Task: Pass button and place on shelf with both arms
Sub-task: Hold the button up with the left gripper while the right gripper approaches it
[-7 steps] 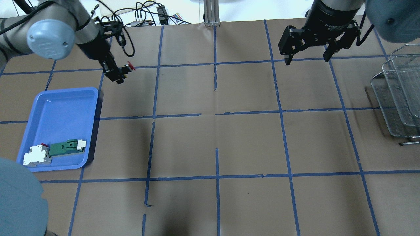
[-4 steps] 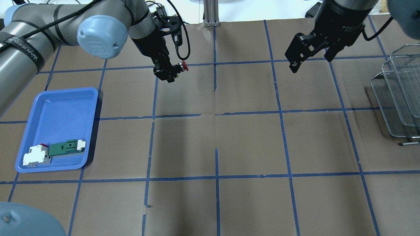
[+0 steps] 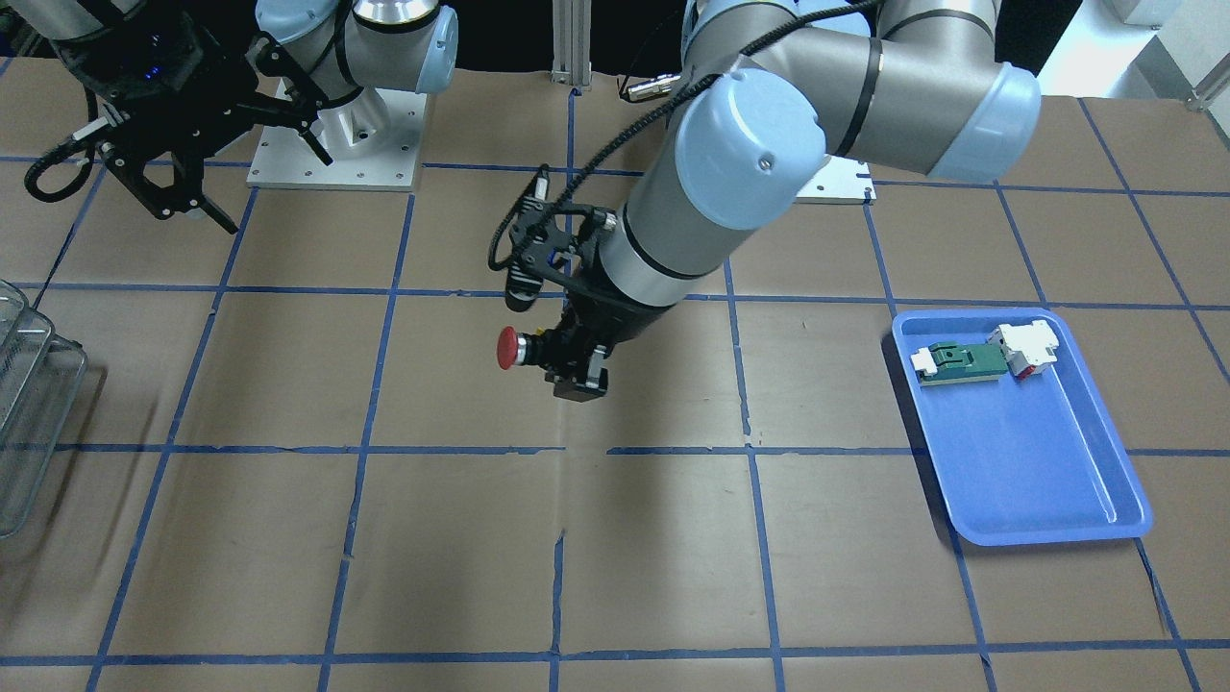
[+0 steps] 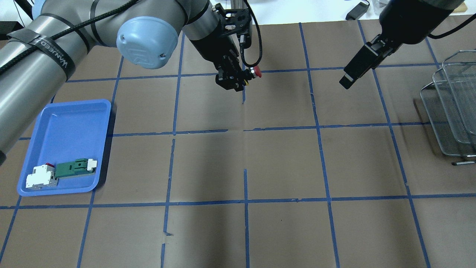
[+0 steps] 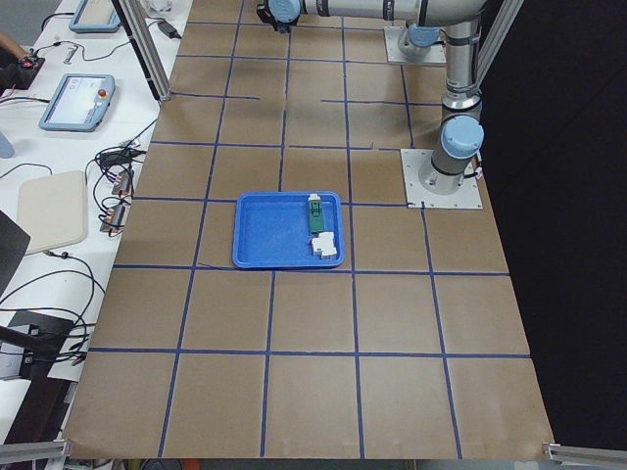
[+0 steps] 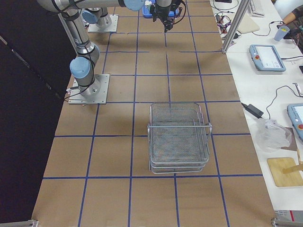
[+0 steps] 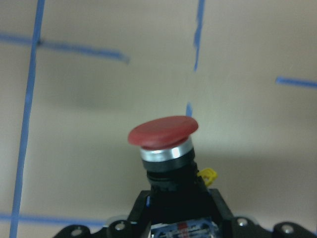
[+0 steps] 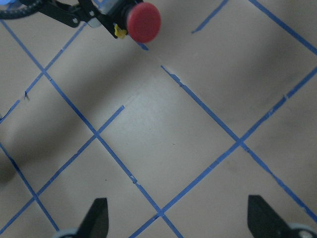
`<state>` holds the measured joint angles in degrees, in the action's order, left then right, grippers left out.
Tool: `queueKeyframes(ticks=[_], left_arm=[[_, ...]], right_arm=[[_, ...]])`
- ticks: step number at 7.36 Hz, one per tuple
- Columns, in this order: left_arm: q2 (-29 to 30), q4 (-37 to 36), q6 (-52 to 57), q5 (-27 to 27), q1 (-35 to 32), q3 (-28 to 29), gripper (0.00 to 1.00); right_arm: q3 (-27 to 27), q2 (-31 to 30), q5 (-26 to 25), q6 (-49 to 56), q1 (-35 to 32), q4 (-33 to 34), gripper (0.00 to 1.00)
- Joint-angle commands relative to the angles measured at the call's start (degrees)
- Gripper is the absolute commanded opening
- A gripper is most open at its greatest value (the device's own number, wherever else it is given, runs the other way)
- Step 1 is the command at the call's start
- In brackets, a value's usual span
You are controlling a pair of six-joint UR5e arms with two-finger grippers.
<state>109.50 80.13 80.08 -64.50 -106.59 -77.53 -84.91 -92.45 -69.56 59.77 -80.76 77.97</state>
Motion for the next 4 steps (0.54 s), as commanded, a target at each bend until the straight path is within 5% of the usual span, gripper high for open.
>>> queueKeyframes(ticks=[1,4], left_arm=[[-1.0,-1.5,0.5,6.1,-0.8,0.4,0.00],[-2.1,-2.0,-0.9,7.8,-1.2,-0.3,0.00]], right_arm=[[-0.1,-0.1,5.2,19.2,1.0,0.2,1.00],[-0.3,-2.7,9.5,33.2,1.0,0.3,1.00]])
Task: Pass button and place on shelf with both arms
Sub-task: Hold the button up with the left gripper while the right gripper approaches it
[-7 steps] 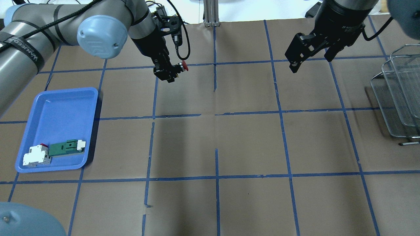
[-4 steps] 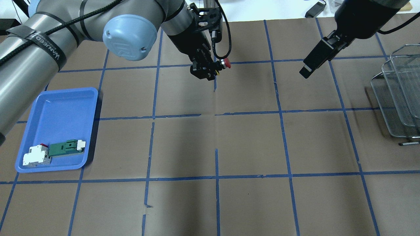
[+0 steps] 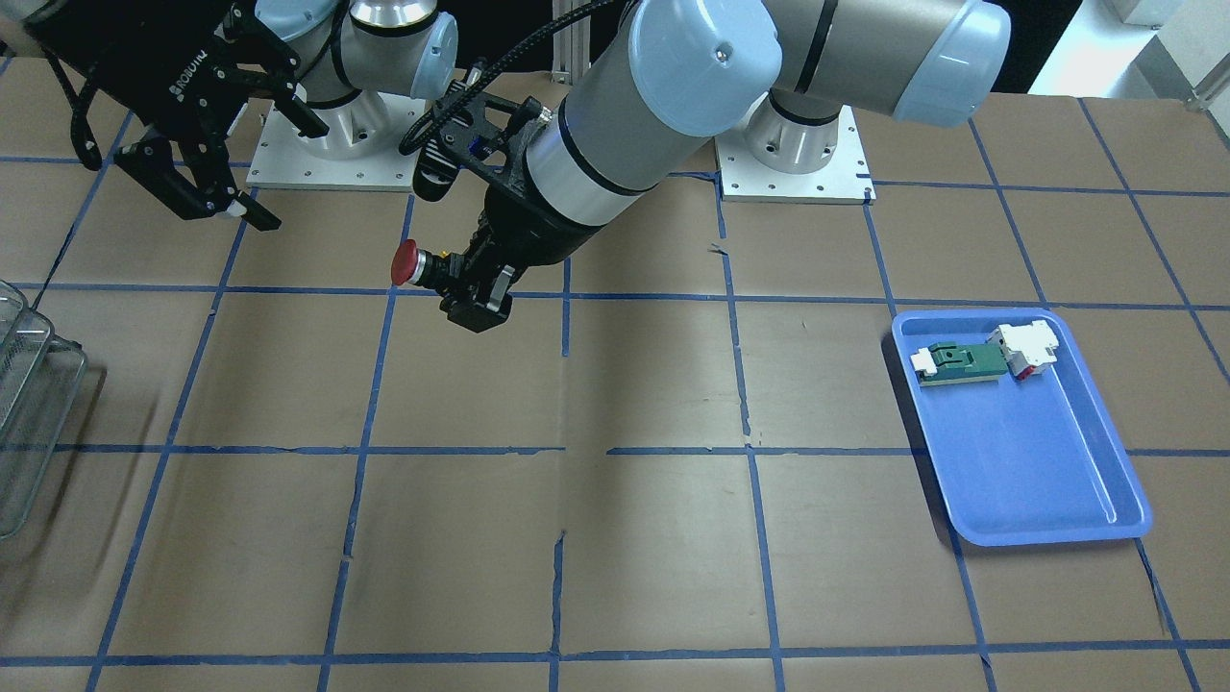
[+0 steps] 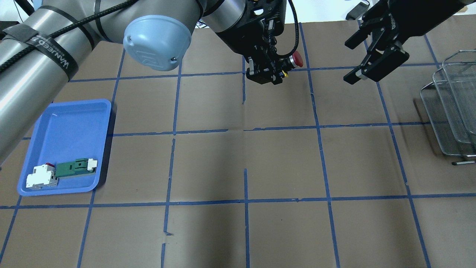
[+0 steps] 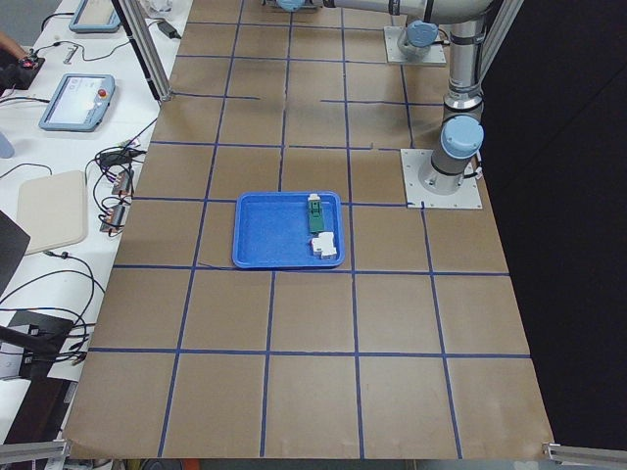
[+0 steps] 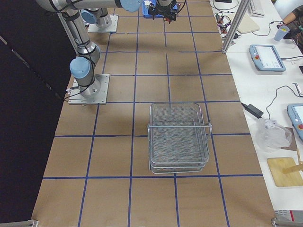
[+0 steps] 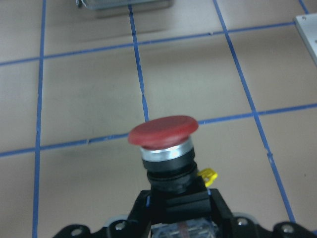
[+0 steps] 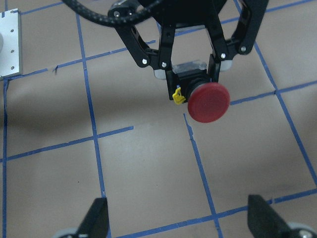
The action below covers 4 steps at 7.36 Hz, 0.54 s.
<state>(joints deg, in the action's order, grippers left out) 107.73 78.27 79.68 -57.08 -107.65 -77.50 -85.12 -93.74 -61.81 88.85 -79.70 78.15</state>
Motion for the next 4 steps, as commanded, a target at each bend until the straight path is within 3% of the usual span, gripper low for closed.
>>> queueKeyframes(ticks=[1,4], left_arm=[[-1.2,-0.1,-0.6,1.4,-0.4,-0.6,0.00],[-2.0,-0.3,-0.8,4.0,-0.5,-0.6,0.00]], right_arm=[[-0.7,-1.7,3.6,6.3,0.0,0.2,1.00],[-3.9,-1.9,10.3,6.0,-0.3,2.2,1.00]])
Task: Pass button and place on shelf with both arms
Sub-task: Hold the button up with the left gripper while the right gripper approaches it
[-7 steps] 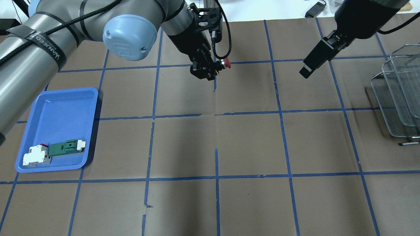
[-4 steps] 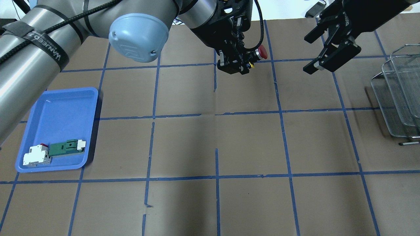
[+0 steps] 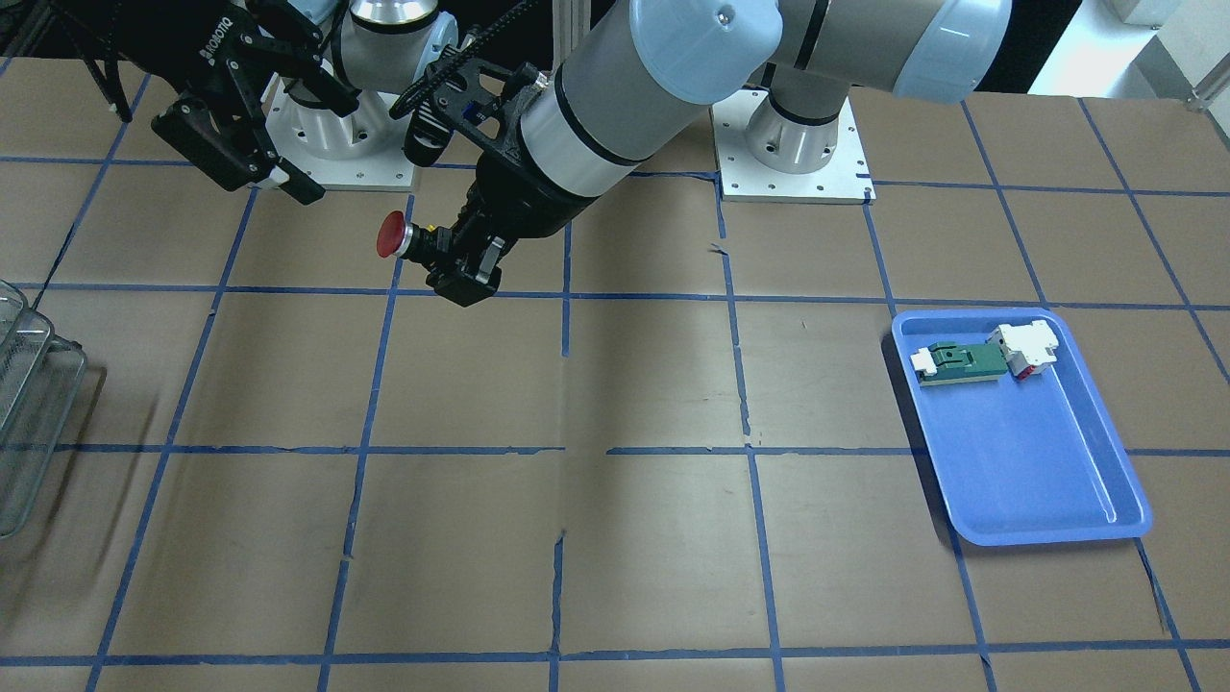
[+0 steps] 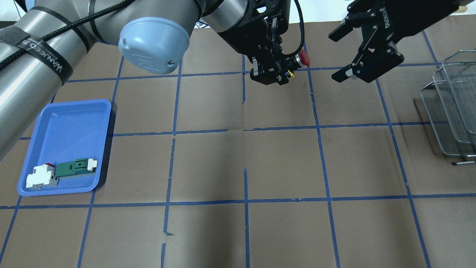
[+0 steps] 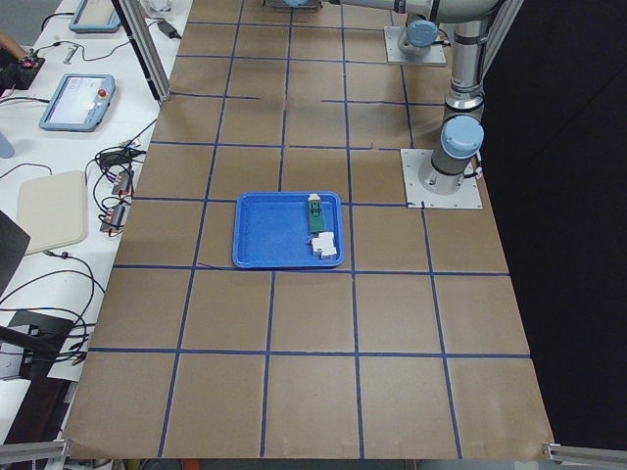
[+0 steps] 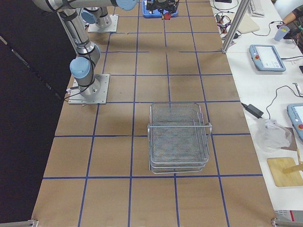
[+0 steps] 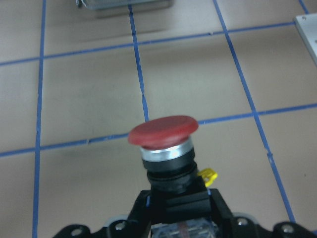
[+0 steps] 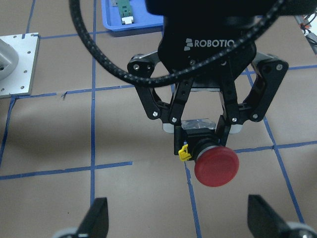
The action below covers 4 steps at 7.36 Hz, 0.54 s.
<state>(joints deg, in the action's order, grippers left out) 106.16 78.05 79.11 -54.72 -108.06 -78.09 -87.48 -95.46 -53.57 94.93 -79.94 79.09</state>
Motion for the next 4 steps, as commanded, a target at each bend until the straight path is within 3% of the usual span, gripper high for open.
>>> queueKeyframes(ticks=[1,4], left_arm=[[-0.9,-0.1,-0.3,1.8,-0.1,0.0,0.00],[-2.4,-0.1,-0.3,2.3,-0.4,-0.4,0.00]], right_arm=[[-2.5,-0.4,2.6,-0.2,-0.1,2.4,1.00],[-2.5,-0.4,5.1,-0.4,-0.1,3.7,1.00]])
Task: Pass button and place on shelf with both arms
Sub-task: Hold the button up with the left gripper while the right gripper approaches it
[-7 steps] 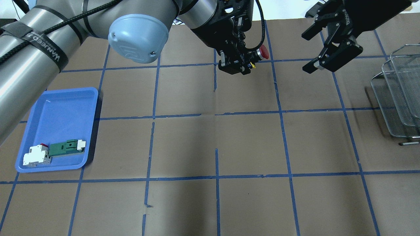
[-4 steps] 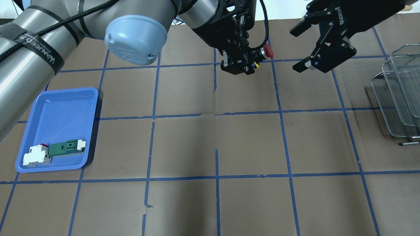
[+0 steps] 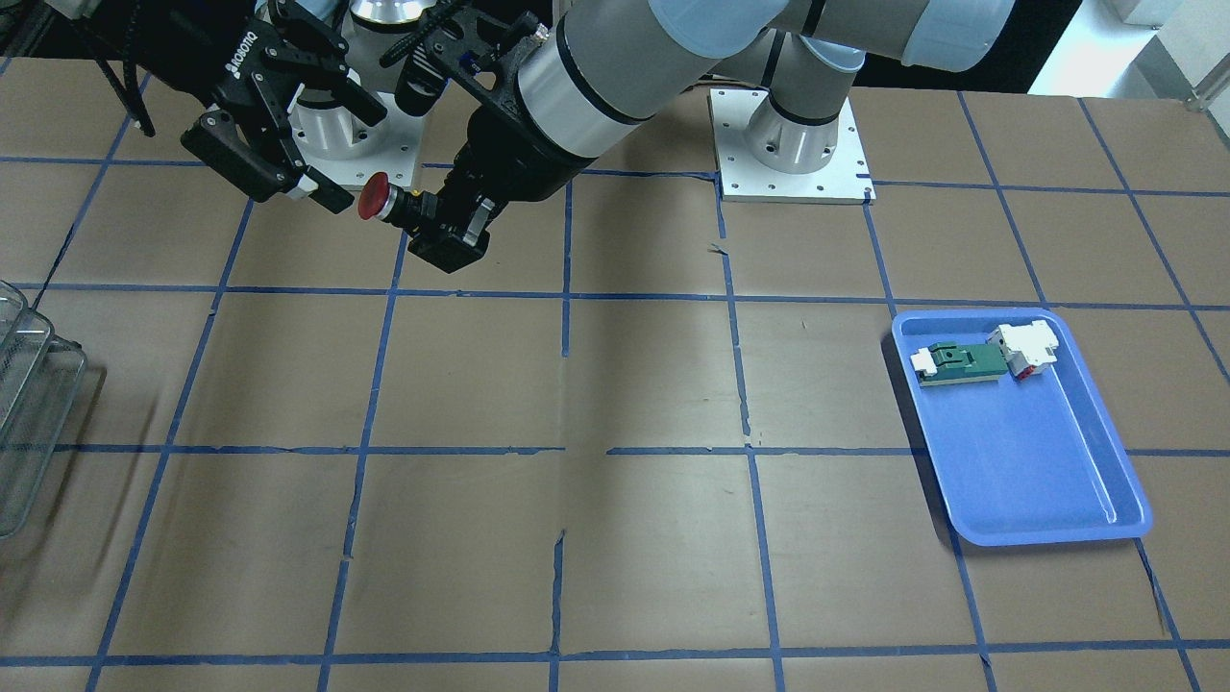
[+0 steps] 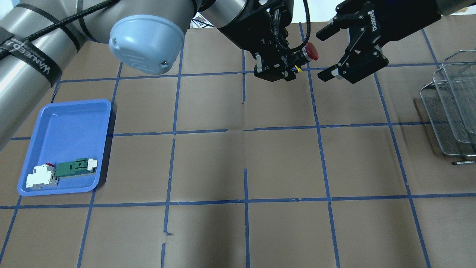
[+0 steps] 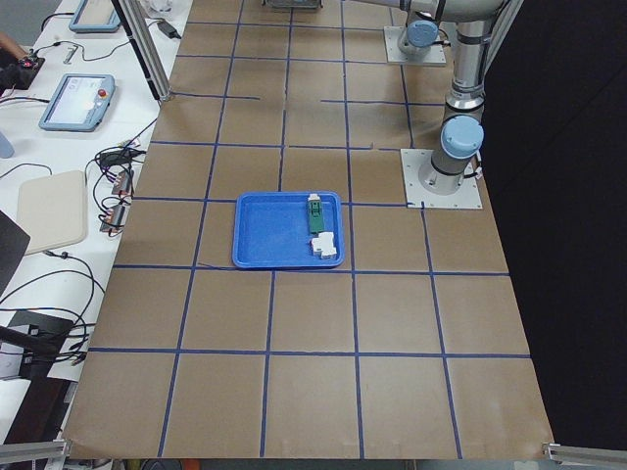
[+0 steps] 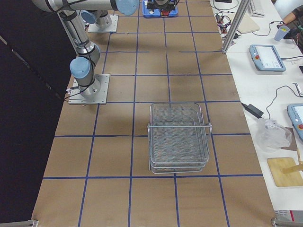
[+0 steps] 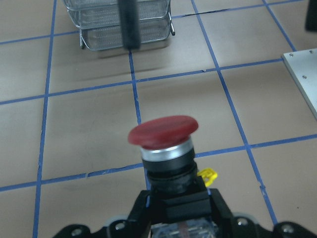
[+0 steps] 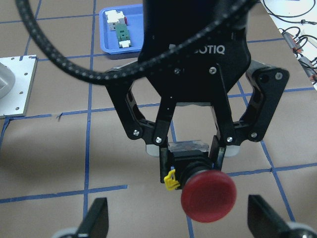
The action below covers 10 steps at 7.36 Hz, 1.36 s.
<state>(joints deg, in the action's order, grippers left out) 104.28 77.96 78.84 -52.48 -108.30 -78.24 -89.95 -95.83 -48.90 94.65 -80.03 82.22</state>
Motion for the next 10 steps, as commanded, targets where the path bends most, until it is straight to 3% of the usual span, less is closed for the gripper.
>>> queueKeyframes(ticks=[1,5,6,7,8,9,10], left_arm=[[-0.8,0.0,0.1,0.1,-1.0,-0.3,0.00],[-1.4,0.0,0.3,2.2,-1.3,-0.5,0.00],[-1.4,0.0,0.3,2.2,-1.3,-0.5,0.00],[-1.4,0.0,0.4,2.1,-1.3,-0.9,0.00],[-1.7,-0.1,0.7,2.1,-1.3,-2.1,0.00],[-2.0,-0.7,0.7,2.1,-1.3,-2.5,0.00],[-2.0,-1.1,0.4,2.1,-1.2,-2.5,0.00]], right_arm=[[-0.1,-0.1,0.4,-0.1,-0.2,0.6,1.00],[-0.1,-0.1,0.3,-1.1,-0.2,0.7,1.00],[0.0,-0.2,0.2,-0.8,0.0,0.6,0.88],[0.0,-0.2,0.2,-0.3,0.0,0.7,0.49],[0.0,-0.2,0.1,-0.1,0.0,0.7,0.21],[0.0,-0.2,0.1,0.0,0.1,0.7,0.06],[0.0,-0.1,0.0,0.0,0.1,0.7,0.00]])
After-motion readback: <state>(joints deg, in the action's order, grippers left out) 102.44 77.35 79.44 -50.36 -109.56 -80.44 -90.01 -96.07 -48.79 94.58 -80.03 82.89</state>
